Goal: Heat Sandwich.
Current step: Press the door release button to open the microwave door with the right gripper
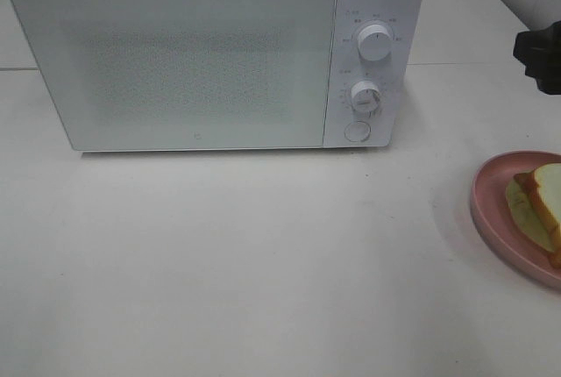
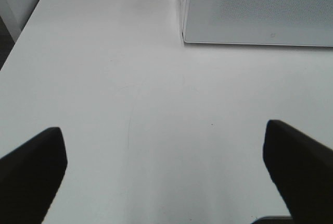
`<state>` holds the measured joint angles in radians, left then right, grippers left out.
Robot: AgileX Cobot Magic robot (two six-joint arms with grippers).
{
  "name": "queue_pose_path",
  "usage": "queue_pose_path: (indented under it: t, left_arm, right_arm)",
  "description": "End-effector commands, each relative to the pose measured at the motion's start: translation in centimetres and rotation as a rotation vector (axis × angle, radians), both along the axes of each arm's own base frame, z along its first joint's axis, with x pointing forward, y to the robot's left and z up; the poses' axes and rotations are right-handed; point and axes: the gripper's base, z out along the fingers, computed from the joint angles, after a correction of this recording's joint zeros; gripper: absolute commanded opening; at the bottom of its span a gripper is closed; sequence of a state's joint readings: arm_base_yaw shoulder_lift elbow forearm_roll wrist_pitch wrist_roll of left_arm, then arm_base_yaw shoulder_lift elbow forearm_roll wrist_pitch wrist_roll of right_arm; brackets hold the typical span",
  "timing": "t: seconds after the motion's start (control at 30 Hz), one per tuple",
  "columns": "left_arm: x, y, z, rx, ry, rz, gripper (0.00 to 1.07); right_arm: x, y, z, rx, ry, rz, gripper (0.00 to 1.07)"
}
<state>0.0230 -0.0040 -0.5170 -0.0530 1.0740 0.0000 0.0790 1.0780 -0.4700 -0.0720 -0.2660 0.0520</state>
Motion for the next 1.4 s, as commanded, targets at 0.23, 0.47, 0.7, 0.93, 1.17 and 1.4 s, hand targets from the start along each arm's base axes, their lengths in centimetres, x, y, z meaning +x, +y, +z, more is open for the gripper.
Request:
queue_pose_path:
  t: [0.23,0.47,0.7,0.93,1.17,1.4]
  left_arm:
    - [-0.4,0.0,0.0,0.0,-0.033,0.002,0.98]
    - [-0.4,0.0,0.0,0.0,-0.033,0.002,0.98]
    - [-0.4,0.0,0.0,0.0,-0.033,0.002,0.98]
    - [-0.4,0.0,0.0,0.0,-0.033,0.002,0.98]
    - [-0.4,0.0,0.0,0.0,-0.033,0.002,0.98]
    - [-0.4,0.0,0.0,0.0,-0.033,0.002,0.98]
  right_arm:
    - [1.7,0.2,-2.1,0.014,-0.177,0.013,0.75]
    - [1.4,1.5,-5.3,-0.007,-0.196,-0.053,0.75]
    - [1.1,3.7,-6.6,0.018,-0.181,-0.036,0.75]
    - [0.9,5.8,-7.9,0.033,-0.166,-0.017,0.75]
    - [0.4,7.9,-9.8,0.017,-0.16,-0.02,0.75]
    - [-0.1,9.3,-10.8,0.013,-0.14,-0.025,0.75]
